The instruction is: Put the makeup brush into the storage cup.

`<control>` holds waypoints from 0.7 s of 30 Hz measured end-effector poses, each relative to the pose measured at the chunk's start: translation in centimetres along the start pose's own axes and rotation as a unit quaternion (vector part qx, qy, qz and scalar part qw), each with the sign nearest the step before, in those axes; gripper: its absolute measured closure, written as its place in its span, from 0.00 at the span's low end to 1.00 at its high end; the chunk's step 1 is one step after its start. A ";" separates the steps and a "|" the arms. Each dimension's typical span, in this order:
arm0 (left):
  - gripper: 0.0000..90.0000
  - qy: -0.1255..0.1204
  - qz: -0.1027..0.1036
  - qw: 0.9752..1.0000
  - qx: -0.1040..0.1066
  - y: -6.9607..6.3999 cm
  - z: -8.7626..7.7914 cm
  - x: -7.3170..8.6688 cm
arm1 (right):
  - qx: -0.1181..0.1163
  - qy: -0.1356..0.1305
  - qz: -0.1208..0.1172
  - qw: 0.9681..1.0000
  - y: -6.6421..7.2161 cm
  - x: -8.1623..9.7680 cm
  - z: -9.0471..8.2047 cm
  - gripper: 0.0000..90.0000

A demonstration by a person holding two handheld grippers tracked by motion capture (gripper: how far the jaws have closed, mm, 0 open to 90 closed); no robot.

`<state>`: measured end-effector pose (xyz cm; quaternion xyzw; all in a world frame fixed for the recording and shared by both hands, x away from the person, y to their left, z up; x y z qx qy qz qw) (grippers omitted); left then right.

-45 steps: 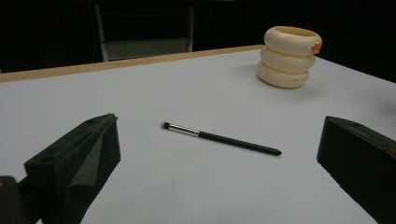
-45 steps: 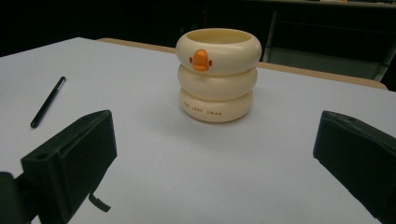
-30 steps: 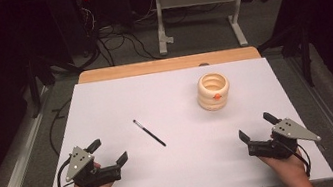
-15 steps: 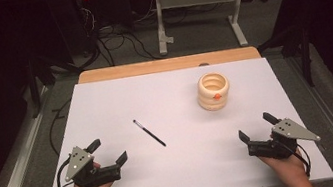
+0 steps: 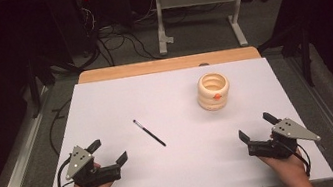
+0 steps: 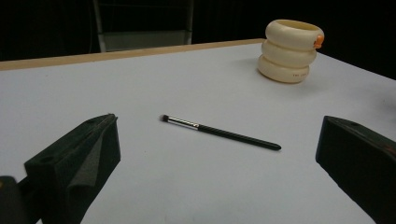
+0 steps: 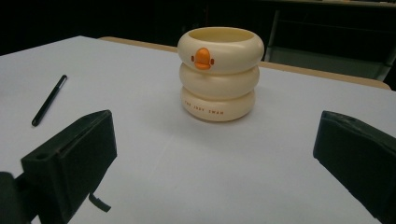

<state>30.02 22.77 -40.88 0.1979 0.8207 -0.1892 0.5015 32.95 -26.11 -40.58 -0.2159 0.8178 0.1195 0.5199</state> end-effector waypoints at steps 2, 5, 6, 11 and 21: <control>0.01 0.004 0.000 1.000 -0.002 0.0 0.1 0.1 | 0.000 0.001 0.000 1.000 0.0 0.0 0.0 0.01; 0.01 0.004 0.001 1.000 -0.001 0.0 0.1 0.1 | 0.000 0.001 -0.002 1.000 0.0 0.0 0.0 0.01; 0.01 0.005 0.002 1.000 -0.001 0.0 0.2 0.1 | 0.000 0.001 -0.002 1.000 0.0 0.0 0.0 0.01; 0.01 0.017 0.006 1.000 -0.004 -0.1 0.4 0.2 | 0.000 0.002 -0.001 1.000 0.0 0.0 0.1 0.01; 0.01 0.054 0.012 0.998 -0.016 -0.1 1.1 0.5 | 0.000 0.002 -0.001 1.000 0.1 0.0 0.1 0.01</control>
Point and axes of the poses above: each handheld gripper's, and its own axes: z roughly forward along the jaws, x roughly out of its underside, y roughly to its left, the point moved 2 cm from there along z, roughly forward along the jaws, and after that the axes turned 9 degrees about y, right-handed, at the moved point
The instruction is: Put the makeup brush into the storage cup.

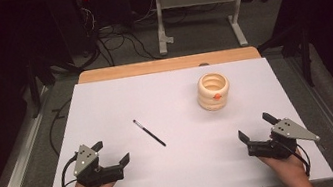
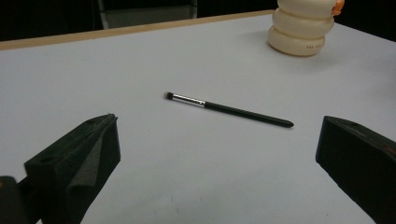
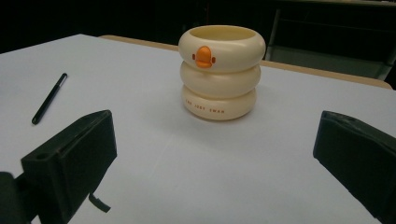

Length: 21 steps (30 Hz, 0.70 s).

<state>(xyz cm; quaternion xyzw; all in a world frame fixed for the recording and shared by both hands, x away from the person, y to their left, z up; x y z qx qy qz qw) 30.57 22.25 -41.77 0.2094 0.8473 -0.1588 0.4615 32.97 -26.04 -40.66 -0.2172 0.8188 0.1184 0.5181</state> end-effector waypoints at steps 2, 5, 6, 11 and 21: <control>0.01 0.004 0.001 1.000 -0.001 0.0 0.0 0.0 | 0.000 0.000 0.000 1.000 0.0 0.0 0.0 0.01; 0.01 0.013 0.002 1.000 0.000 0.0 0.2 0.1 | 0.000 0.000 -0.001 1.000 0.0 0.0 0.0 0.01; 0.01 0.020 0.002 1.000 0.001 0.0 0.4 0.2 | 0.000 0.000 -0.002 1.000 0.0 0.0 0.0 0.01; 0.01 0.036 0.004 0.999 0.001 0.0 0.7 0.3 | 0.000 0.002 -0.004 1.000 0.0 0.0 0.1 0.01; 0.01 0.074 0.007 0.997 0.000 0.0 1.3 0.6 | 0.002 0.004 -0.004 1.000 0.0 0.1 0.1 0.01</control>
Point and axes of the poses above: each handheld gripper's, and its own axes: z roughly forward along the jaws, x roughly out of its underside, y roughly to its left, the point moved 2 cm from there along z, roughly forward along the jaws, and after that the axes turned 9 degrees about y, right-handed, at the moved point
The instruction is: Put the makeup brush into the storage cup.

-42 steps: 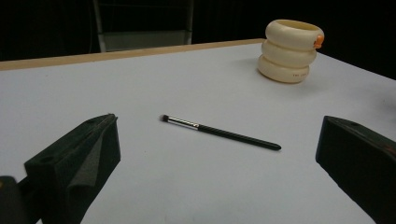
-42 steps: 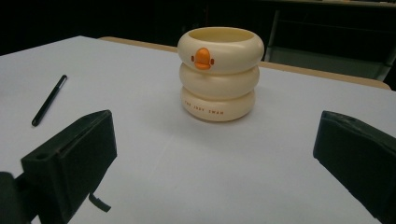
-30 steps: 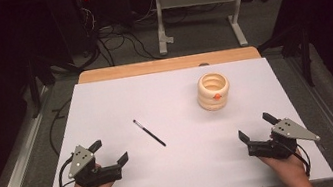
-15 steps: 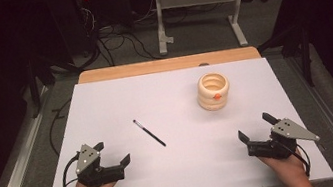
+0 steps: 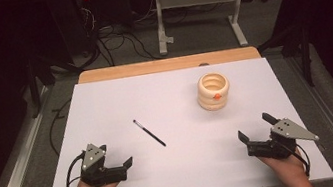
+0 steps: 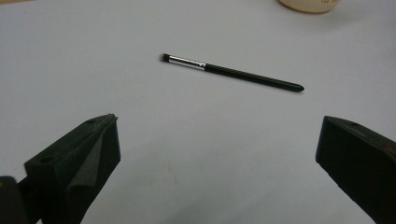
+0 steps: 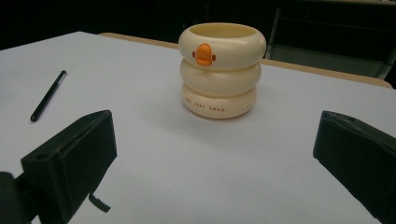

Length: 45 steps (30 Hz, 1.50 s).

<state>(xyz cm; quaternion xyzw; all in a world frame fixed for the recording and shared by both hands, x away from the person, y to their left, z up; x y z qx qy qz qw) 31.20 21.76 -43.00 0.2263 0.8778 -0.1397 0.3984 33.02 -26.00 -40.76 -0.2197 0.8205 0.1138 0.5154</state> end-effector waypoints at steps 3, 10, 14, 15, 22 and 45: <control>0.01 0.012 0.001 1.000 0.000 0.0 0.2 0.1 | 0.000 0.001 -0.001 1.000 0.0 0.0 0.0 0.01; 0.01 0.031 0.001 1.000 -0.002 0.0 0.6 0.2 | -0.001 0.001 -0.002 1.000 0.0 0.0 0.1 0.01; 0.01 0.040 0.000 0.999 0.001 0.0 0.7 0.3 | -0.002 0.001 -0.003 1.000 0.1 0.0 0.1 0.01; 0.01 0.043 -0.001 0.999 0.002 0.0 0.8 0.3 | -0.002 0.001 -0.004 1.000 0.1 0.0 0.1 0.01; 0.01 0.069 -0.001 0.998 0.000 0.0 1.2 0.5 | 0.000 0.003 -0.006 1.000 0.1 0.0 0.2 0.01; 0.01 0.128 -0.013 0.992 0.000 -0.2 1.9 0.8 | 0.007 0.005 -0.012 1.000 0.2 0.0 0.1 0.01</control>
Point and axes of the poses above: each handheld gripper's, and its own axes: z roughly forward along the jaws, x roughly out of its underside, y roughly to its left, the point moved 2 cm from there along z, roughly forward along the jaws, and after that the axes turned 9 degrees about y, right-handed, at the moved point
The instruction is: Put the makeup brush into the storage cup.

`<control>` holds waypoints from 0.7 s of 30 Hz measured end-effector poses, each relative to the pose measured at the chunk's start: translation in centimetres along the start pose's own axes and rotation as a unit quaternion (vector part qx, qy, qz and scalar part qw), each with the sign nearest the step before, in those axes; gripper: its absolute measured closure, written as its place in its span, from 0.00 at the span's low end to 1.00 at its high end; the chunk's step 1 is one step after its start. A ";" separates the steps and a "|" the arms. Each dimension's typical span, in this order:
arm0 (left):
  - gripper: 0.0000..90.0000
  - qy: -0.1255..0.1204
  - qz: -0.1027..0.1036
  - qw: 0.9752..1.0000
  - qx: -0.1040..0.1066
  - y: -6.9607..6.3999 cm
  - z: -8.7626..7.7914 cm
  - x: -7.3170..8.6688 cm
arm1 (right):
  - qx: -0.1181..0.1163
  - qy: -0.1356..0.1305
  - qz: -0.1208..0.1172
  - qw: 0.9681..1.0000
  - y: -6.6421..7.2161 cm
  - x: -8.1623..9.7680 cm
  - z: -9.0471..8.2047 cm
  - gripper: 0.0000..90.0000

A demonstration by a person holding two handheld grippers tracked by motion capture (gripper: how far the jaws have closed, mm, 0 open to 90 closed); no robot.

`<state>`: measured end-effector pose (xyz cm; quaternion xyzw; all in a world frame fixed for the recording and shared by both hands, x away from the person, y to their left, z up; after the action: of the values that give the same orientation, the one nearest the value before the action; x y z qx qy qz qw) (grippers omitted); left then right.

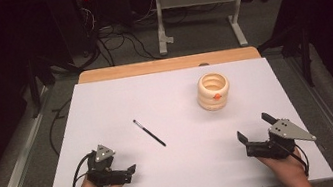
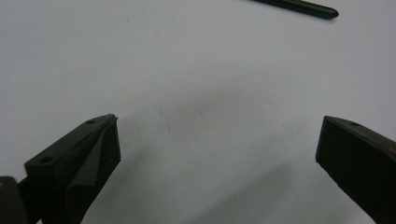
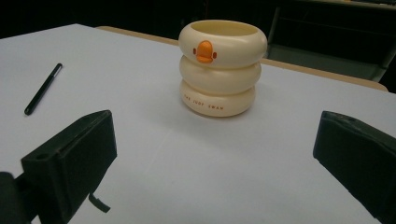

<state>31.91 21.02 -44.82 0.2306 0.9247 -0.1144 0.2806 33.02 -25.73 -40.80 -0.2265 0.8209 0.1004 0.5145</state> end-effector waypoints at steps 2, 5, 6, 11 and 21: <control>0.01 0.003 -0.001 1.000 0.001 0.0 -0.1 -0.1 | 0.000 0.000 -0.003 1.000 -0.1 0.0 0.0 0.01; 0.01 0.014 -0.005 1.000 0.010 -0.1 -0.4 -0.5 | -0.003 0.001 -0.002 1.000 0.0 0.0 0.0 0.01; 0.02 0.017 -0.008 1.000 0.012 -0.2 -0.5 -0.6 | -0.005 0.000 -0.004 1.000 0.1 0.0 0.0 0.01; 0.03 0.049 -0.004 0.999 0.016 -0.2 -0.7 -1.2 | -0.008 0.000 -0.006 1.000 0.3 0.0 0.0 0.01; 0.04 0.077 0.008 0.997 0.024 0.5 -1.5 -2.4 | -0.011 0.007 -0.003 1.000 0.5 0.0 0.1 0.01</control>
<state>33.24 21.12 -42.28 0.2525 0.9388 -0.1164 0.2036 32.88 -25.22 -40.93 -0.2357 0.8224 0.1064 0.5068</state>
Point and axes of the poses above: each handheld gripper's, and its own axes: z roughly forward along the jaws, x roughly out of its underside, y roughly to its left, the point moved 2 cm from there along z, roughly forward along the jaws, and after that the axes turned 9 degrees about y, right-handed, at the moved point
